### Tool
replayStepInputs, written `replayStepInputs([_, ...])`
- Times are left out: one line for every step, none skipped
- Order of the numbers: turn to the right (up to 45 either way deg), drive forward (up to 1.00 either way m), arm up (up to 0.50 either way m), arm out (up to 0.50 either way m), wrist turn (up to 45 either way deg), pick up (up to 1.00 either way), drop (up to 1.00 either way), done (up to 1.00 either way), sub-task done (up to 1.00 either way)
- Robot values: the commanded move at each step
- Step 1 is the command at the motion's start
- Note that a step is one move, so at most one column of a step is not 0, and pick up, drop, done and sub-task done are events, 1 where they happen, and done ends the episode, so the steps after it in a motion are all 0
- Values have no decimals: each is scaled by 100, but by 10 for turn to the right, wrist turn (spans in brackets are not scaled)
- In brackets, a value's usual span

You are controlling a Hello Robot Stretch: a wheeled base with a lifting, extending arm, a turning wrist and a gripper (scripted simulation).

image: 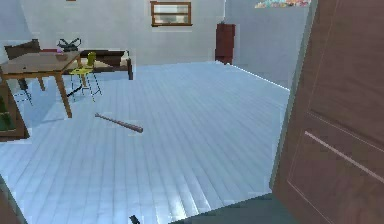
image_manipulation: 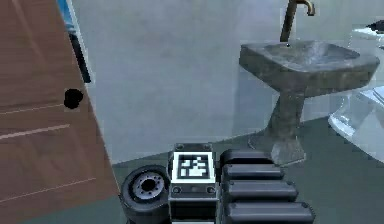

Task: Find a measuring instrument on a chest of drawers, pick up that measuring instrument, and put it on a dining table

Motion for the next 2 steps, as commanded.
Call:
replayStepInputs([0,100,0,0,0,0,0,0,0])
replayStepInputs([-30,0,0,0,0,0,0,0,0])
